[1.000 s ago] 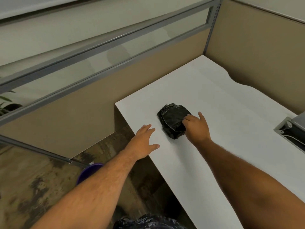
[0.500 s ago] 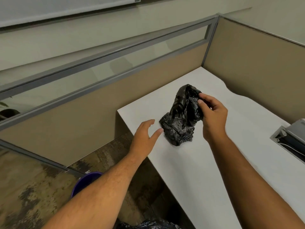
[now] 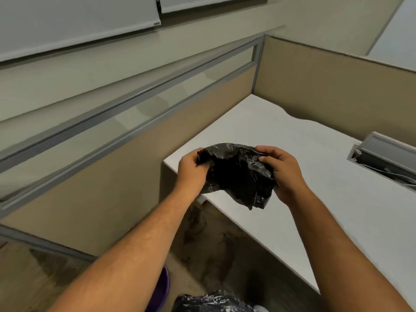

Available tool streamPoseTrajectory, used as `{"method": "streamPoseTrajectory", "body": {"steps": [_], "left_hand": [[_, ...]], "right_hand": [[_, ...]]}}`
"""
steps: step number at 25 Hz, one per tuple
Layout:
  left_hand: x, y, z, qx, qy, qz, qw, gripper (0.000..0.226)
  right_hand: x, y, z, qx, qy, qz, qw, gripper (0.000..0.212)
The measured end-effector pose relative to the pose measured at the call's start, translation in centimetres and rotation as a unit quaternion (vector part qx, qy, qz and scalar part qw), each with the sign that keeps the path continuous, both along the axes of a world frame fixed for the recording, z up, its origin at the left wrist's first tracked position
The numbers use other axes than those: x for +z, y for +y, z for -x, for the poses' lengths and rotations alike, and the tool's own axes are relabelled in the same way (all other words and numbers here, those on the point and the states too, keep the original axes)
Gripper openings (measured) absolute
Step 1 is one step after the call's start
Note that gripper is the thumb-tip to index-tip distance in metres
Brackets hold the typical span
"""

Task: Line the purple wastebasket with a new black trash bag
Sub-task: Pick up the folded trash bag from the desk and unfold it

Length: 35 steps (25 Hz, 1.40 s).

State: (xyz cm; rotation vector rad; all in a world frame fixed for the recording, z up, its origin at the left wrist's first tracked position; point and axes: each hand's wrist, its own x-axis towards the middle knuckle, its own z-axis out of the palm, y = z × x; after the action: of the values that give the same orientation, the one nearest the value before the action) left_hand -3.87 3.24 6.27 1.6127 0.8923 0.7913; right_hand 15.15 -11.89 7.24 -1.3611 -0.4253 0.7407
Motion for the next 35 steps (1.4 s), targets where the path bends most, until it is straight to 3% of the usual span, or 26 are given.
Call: {"method": "streamPoseTrajectory", "body": {"steps": [2, 5, 8, 10, 12, 15, 18, 22, 24, 26, 27, 29, 31, 33, 35], "left_hand": [[0.0, 1.0, 2.1, -0.029, 0.007, 0.029, 0.999, 0.043], [0.3, 0.9, 3.6, -0.084, 0.019, 0.105, 0.991, 0.031], [0.2, -0.9, 4.1, -0.117, 0.052, 0.151, 0.98, 0.011], [0.2, -2.5, 4.6, -0.131, 0.055, 0.188, 0.972, 0.012], [0.7, -3.6, 5.3, -0.138, 0.052, 0.219, 0.964, 0.013], [1.8, -4.7, 6.5, -0.145, 0.066, 0.239, 0.958, 0.017], [3.0, -6.5, 7.9, -0.174, 0.105, 0.25, 0.947, 0.036], [3.8, -10.9, 10.3, -0.251, 0.157, 0.281, 0.913, 0.059], [3.6, -13.9, 11.9, -0.318, 0.195, 0.275, 0.886, 0.07], [3.4, -16.8, 13.9, -0.363, 0.194, 0.272, 0.87, 0.064], [3.2, -18.2, 14.9, -0.36, 0.177, 0.28, 0.872, 0.054], [2.6, -20.8, 16.9, -0.311, 0.143, 0.265, 0.902, 0.031], [1.9, -22.0, 18.5, -0.255, 0.158, 0.134, 0.944, 0.013], [1.6, -22.3, 20.5, -0.197, 0.162, 0.041, 0.966, 0.013], [1.4, -21.7, 22.4, -0.125, 0.136, 0.042, 0.982, 0.013]], "right_hand": [[-0.6, -1.4, 1.3, -0.034, -0.016, 0.045, 0.998, 0.026], [-2.1, -3.5, 3.8, -0.102, -0.039, 0.113, 0.988, 0.02], [-3.0, -5.8, 8.5, -0.193, -0.132, 0.194, 0.953, 0.033], [-3.2, -7.5, 11.6, -0.111, -0.061, 0.188, 0.974, 0.056], [-3.7, -9.3, 13.7, 0.044, -0.001, 0.218, 0.975, 0.062], [-5.8, -12.3, 15.9, 0.188, -0.078, 0.265, 0.942, 0.049], [-6.8, -14.8, 18.8, 0.167, -0.097, 0.258, 0.947, 0.041], [-5.2, -17.5, 23.0, 0.101, -0.141, 0.226, 0.959, 0.059], [-3.5, -19.1, 25.1, 0.061, -0.085, 0.163, 0.981, 0.065], [-2.0, -20.9, 26.9, 0.034, -0.001, 0.094, 0.995, 0.071], [-1.6, -21.6, 27.6, 0.025, 0.008, 0.075, 0.997, 0.068], [-1.4, -23.1, 28.9, -0.012, -0.031, 0.069, 0.997, 0.041], [-1.8, -24.7, 29.7, -0.05, -0.035, 0.068, 0.996, 0.023], [-2.2, -26.4, 30.1, -0.07, -0.001, 0.076, 0.995, 0.019], [-2.8, -28.0, 30.1, -0.085, 0.019, 0.079, 0.993, 0.017]]}}
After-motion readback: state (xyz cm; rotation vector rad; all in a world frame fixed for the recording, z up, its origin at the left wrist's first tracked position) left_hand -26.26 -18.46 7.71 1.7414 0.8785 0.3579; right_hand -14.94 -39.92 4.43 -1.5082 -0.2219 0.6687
